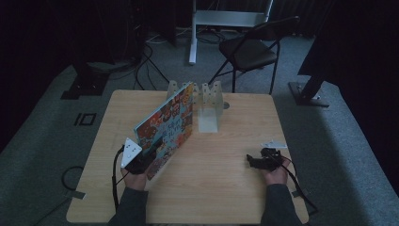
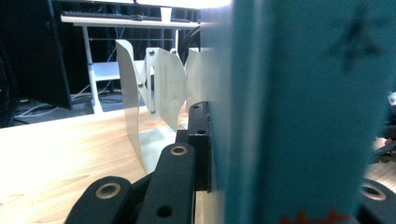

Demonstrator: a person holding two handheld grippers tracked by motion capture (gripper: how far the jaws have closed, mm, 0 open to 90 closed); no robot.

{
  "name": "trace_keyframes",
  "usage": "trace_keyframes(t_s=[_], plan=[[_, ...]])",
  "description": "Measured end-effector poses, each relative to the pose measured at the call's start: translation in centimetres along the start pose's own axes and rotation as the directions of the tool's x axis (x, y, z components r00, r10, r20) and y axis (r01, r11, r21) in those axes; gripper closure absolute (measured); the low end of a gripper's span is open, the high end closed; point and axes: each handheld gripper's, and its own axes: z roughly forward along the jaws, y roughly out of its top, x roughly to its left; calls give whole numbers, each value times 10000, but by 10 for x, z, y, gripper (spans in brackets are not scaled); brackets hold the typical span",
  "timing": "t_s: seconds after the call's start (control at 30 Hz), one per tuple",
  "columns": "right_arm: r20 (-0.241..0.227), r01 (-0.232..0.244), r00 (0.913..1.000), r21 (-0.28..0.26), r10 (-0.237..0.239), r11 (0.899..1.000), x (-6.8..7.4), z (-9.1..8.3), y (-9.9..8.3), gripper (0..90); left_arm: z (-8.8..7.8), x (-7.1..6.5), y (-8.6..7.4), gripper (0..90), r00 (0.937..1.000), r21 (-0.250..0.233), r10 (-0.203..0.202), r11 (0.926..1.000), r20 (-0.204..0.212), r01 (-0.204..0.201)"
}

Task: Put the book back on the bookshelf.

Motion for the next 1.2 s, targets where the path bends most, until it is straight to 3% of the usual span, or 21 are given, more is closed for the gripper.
trace_keyframes(t_s=[0.53, 1.2], plan=[[0, -1, 10000, 2, 1, 10000, 0, 0, 0, 129, 2, 1, 3, 811, 9992, -23, 107, 9999, -398, -108], [-1, -1, 10000, 2, 1, 10000, 0, 0, 0, 129, 5, 6, 5, 811, 9970, -101, -97, 9999, -766, 90]])
